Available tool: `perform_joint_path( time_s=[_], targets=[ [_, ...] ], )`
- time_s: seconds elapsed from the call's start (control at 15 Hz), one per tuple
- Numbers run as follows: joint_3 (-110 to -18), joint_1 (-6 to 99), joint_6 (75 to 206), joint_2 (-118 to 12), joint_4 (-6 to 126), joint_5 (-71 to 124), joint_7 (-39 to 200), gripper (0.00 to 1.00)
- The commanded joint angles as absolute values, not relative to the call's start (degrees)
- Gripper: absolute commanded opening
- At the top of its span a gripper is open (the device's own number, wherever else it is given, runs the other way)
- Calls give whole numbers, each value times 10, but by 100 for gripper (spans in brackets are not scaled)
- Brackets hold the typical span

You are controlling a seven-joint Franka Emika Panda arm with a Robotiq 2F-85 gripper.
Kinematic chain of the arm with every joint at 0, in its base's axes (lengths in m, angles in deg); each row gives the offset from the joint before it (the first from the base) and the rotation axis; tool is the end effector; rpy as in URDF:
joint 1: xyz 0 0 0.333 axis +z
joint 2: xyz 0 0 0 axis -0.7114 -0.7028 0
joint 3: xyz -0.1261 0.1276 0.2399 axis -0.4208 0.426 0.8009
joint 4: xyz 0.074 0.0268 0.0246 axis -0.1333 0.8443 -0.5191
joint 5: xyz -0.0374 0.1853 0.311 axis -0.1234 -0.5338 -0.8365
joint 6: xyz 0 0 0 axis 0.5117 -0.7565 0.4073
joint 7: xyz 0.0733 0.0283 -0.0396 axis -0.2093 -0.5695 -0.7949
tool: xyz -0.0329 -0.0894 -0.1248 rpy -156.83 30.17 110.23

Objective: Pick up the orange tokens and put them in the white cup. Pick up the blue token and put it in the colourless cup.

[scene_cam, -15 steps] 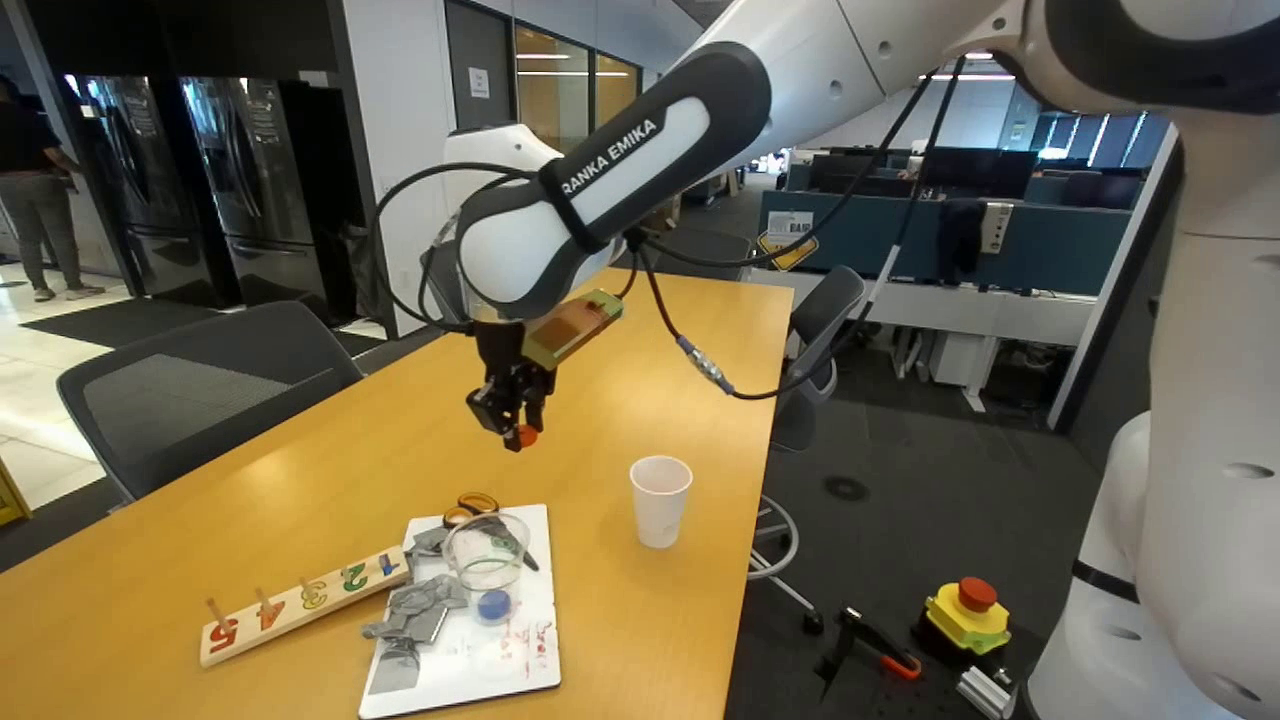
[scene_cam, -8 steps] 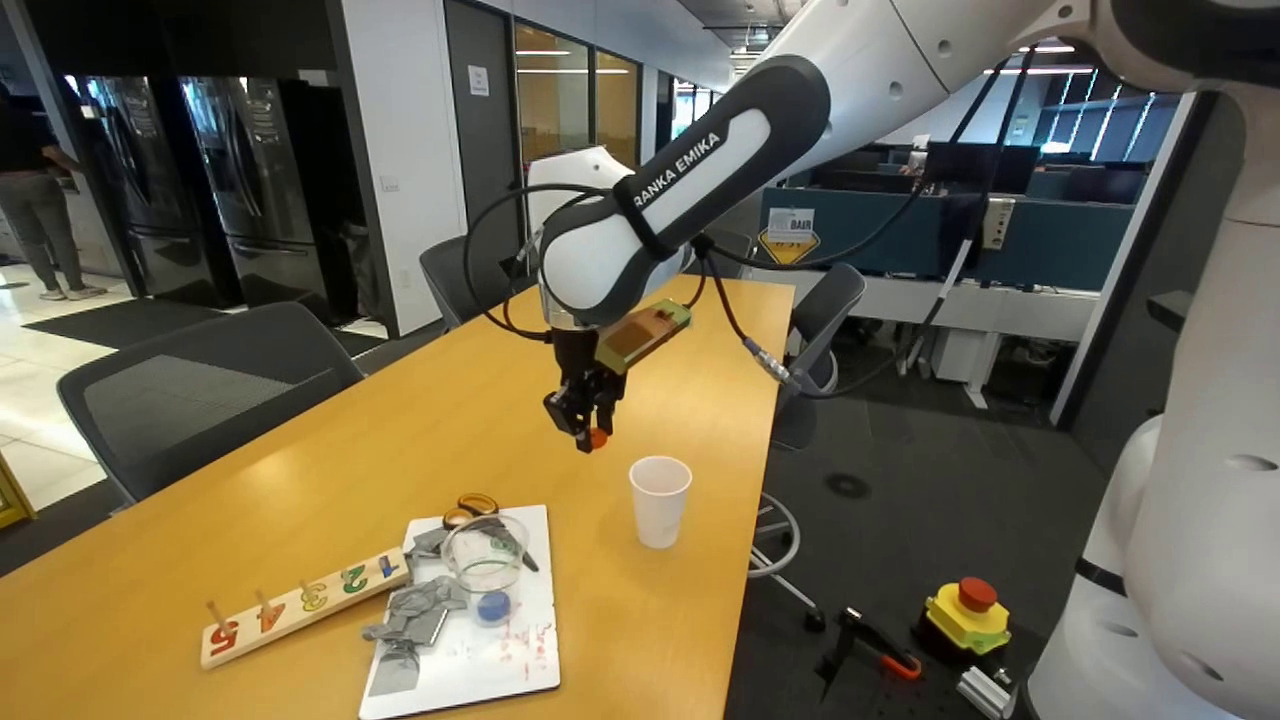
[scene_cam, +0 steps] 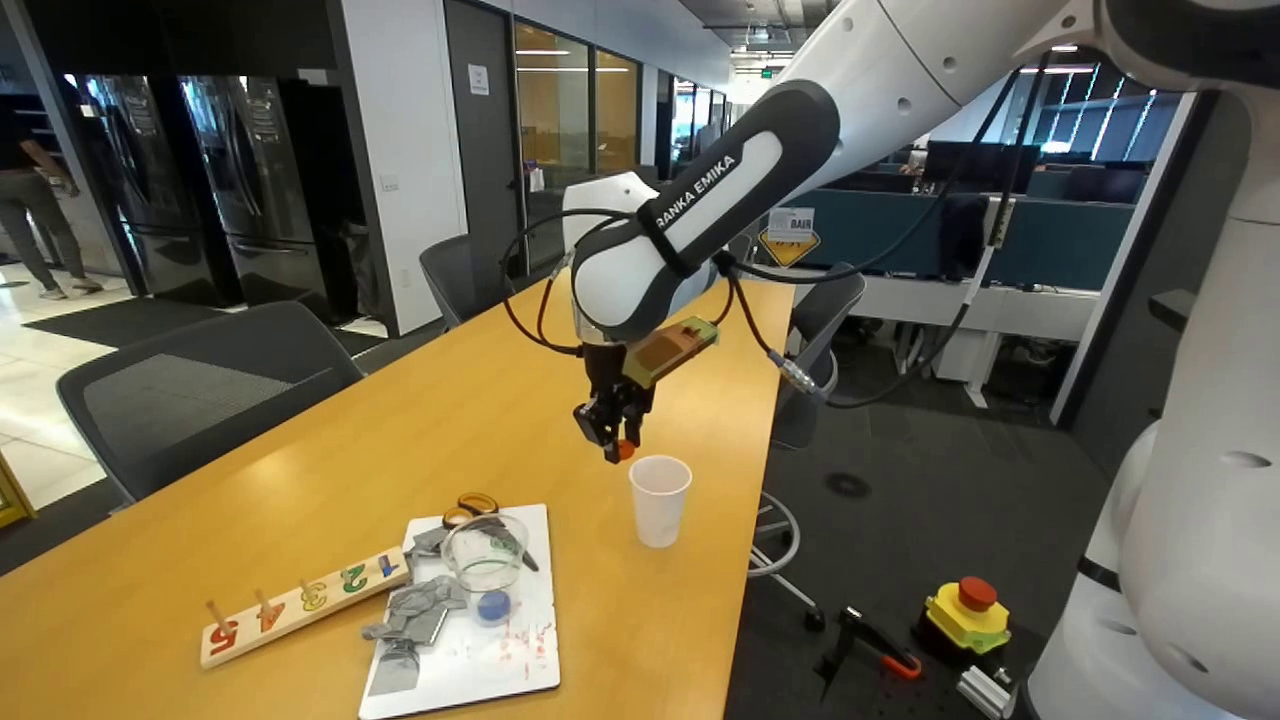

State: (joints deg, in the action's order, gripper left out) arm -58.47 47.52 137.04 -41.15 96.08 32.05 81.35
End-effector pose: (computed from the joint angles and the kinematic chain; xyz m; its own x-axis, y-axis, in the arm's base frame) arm 0.5051 0.0245 0.2867 0.9967 0.0779 -0.0222 0.0799 -0.9905 0.1116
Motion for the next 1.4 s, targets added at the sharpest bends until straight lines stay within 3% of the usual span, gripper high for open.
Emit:
perform_joint_path(
  time_s=[0.0,0.93,1.0,1.13,1.33],
  targets=[
    [-592,469,1375,-382,985,319,824,20],
    [-607,457,1343,-387,1000,321,850,20],
    [-607,457,1338,-388,1000,318,853,67],
    [-607,457,1333,-388,1000,314,853,74],
    [-608,455,1336,-386,1004,309,852,97]
  ],
)
